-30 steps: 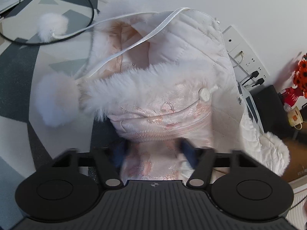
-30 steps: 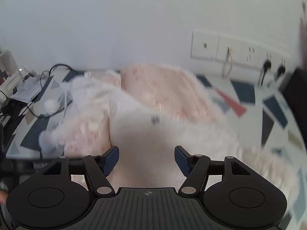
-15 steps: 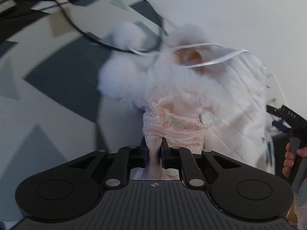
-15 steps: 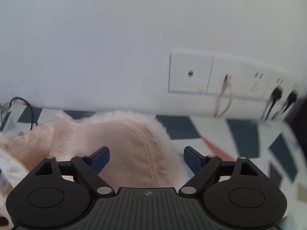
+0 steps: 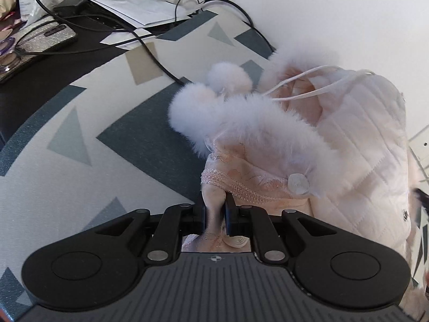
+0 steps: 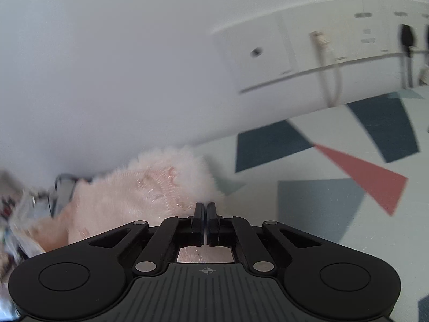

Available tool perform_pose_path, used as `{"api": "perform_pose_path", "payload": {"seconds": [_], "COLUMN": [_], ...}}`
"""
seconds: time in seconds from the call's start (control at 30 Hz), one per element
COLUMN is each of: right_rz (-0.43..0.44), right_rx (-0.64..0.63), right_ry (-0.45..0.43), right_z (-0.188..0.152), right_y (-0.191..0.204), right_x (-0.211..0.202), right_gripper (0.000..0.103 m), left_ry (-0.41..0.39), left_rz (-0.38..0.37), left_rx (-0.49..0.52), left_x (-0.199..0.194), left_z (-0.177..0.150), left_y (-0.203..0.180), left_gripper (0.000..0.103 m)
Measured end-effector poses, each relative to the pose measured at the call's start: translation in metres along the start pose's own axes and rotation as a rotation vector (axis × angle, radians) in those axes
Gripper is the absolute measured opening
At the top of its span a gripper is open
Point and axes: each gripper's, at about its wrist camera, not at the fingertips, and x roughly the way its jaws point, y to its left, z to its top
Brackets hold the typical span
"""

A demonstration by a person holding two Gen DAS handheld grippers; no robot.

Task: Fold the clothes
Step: 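Hold the jacket with the left gripper while the right gripper pinches and releases the fur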

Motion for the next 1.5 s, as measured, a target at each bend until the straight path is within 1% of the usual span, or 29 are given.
{"api": "perform_pose_path", "payload": {"seconds": [0.03, 0.07, 0.17, 0.2, 0.3, 0.33, 0.37, 0.4, 0.47, 0.57, 0.63, 0.77, 0.87, 0.9, 0.93, 0.97, 1.0, 1.03, 1.07, 1.1, 1.13, 1.17, 1.2, 1.33, 1.43, 1.5], "right_rz": [-0.001, -0.024, -0.118, -0.162, -0.217, -0.208, -0.191, -0.173, -0.124, -0.089, -0.064, -0.022, 0.004, 0.017, 0.044, 0.08, 0.104, 0.13, 0.16, 0.168, 0.168, 0.153, 0.132, 0.071, -0.018, -0.107], "right_rx": [0.036, 0.067, 0.152, 0.188, 0.195, 0.186, 0.174, 0.163, 0.124, 0.061, 0.061, 0.044, 0.032, 0.031, 0.034, 0.041, 0.047, 0.05, 0.051, 0.056, 0.062, 0.07, 0.078, 0.177, 0.237, 0.28], "right_ry": [-0.03, -0.063, -0.162, -0.18, -0.162, -0.143, -0.121, -0.1, -0.082, -0.029, 0.0, 0.036, 0.075, 0.092, 0.117, 0.143, 0.161, 0.169, 0.174, 0.183, 0.193, 0.174, 0.143, 0.01, -0.089, -0.141], "right_z": [0.003, 0.005, 0.011, 0.011, 0.002, -0.001, -0.004, -0.007, -0.01, -0.011, -0.01, -0.008, -0.006, -0.006, -0.007, -0.007, -0.008, -0.009, -0.009, -0.01, -0.01, -0.01, -0.01, -0.003, 0.001, -0.001], "right_y": [-0.009, -0.019, -0.053, -0.068, -0.1, -0.103, -0.104, -0.104, -0.094, -0.073, -0.063, -0.038, -0.026, -0.022, -0.019, -0.017, -0.014, -0.012, -0.01, -0.009, -0.008, -0.009, -0.01, -0.03, -0.054, -0.073], "right_x": [-0.009, -0.019, -0.051, -0.06, -0.077, -0.078, -0.077, -0.076, -0.066, -0.038, -0.013, 0.019, 0.035, 0.039, 0.042, 0.044, 0.044, 0.042, 0.039, 0.038, 0.036, 0.032, 0.027, -0.011, -0.052, -0.078], "right_gripper": [0.0, 0.0, 0.0, 0.0, 0.001, 0.003, 0.009, 0.024, 0.039, 0.044, 0.049, 0.058, 0.069, 0.066, 0.061, 0.045, 0.033, 0.029, 0.019, 0.007, 0.007, 0.007, 0.006, 0.006, 0.006, 0.005], "left_ry": [0.001, 0.002, 0.008, 0.009, 0.006, 0.004, 0.003, 0.003, 0.006, 0.015, 0.019, 0.013, 0.011, 0.013, 0.016, 0.018, 0.019, 0.02, 0.021, 0.021, 0.021, 0.022, 0.023, 0.03, 0.034, 0.036], "left_rz": [0.006, 0.01, 0.02, 0.024, 0.032, 0.034, 0.036, 0.038, 0.045, 0.061, 0.07, 0.081, 0.077, 0.072, 0.067, 0.061, 0.055, 0.051, 0.047, 0.046, 0.046, 0.047, 0.049, 0.048, 0.047, 0.049], "left_rx": [-0.004, -0.011, -0.024, -0.02, 0.007, 0.014, 0.019, 0.023, 0.036, 0.071, 0.092, 0.139, 0.16, 0.157, 0.151, 0.147, 0.144, 0.143, 0.144, 0.146, 0.147, 0.147, 0.147, 0.143, 0.138, 0.139], "left_x": [0.0, 0.0, 0.001, 0.002, 0.002, 0.002, 0.002, 0.002, 0.002, 0.003, 0.004, 0.004, 0.003, 0.004, 0.004, 0.004, 0.004, 0.005, 0.004, 0.004, 0.004, 0.004, 0.004, 0.004, 0.004, 0.004], "left_z": [0.001, 0.001, 0.003, 0.003, 0.001, 0.001, 0.001, 0.0, 0.001, 0.002, 0.001, -0.001, -0.001, -0.001, 0.0, 0.001, 0.002, 0.002, 0.002, 0.002, 0.002, 0.001, 0.001, 0.002, 0.003, 0.004], "left_y": [0.0, 0.001, 0.001, 0.001, -0.001, -0.002, -0.002, -0.002, -0.004, -0.008, -0.011, -0.014, -0.013, -0.012, -0.012, -0.011, -0.011, -0.01, -0.009, -0.009, -0.009, -0.009, -0.009, -0.009, -0.009, -0.009], "left_gripper": [0.013, 0.013, 0.013, 0.013, 0.013, 0.014, 0.014, 0.014, 0.015, 0.017, 0.018, 0.018, 0.018, 0.018, 0.018, 0.018, 0.018, 0.018, 0.018, 0.018, 0.018, 0.018, 0.018, 0.018, 0.018, 0.018]}}
